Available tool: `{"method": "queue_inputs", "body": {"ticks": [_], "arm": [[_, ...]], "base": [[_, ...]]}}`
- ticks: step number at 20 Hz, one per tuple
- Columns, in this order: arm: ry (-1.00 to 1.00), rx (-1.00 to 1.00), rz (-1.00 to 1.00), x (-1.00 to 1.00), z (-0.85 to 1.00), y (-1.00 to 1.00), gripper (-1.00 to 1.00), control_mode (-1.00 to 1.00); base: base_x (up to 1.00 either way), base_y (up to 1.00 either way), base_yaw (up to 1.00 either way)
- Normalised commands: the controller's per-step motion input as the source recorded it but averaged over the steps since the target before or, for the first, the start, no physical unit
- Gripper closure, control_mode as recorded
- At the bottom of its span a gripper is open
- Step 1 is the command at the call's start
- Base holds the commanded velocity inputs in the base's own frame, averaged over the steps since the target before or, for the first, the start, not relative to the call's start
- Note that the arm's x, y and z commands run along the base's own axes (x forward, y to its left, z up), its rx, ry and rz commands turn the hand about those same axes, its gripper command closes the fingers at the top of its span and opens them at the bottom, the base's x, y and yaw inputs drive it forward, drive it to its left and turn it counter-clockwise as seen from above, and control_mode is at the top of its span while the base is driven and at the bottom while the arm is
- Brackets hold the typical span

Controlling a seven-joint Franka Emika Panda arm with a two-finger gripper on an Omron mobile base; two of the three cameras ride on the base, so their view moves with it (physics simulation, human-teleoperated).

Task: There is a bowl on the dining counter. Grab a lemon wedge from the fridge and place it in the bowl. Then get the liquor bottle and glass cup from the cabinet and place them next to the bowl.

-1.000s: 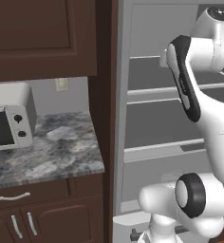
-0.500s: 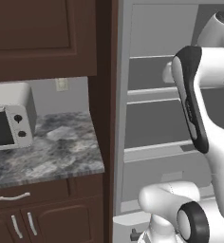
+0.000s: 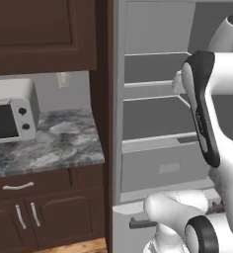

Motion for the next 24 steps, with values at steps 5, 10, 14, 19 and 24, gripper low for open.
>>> {"method": "queue_inputs", "body": {"ticks": [5,10,14,19,24], "arm": [[0.0,0.0,0.0,0.0,0.0,0.0,1.0,1.0],[0.0,0.0,0.0,0.0,0.0,0.0,1.0,1.0],[0.0,0.0,0.0,0.0,0.0,0.0,1.0,1.0],[0.0,0.0,0.0,0.0,0.0,0.0,1.0,1.0],[0.0,0.0,0.0,0.0,0.0,0.0,1.0,1.0]], "base": [[-1.0,0.41,-0.04],[-1.0,0.61,-0.24],[-1.0,0.54,-0.46],[-1.0,0.18,-0.64],[-0.89,0.0,-0.73]]}}
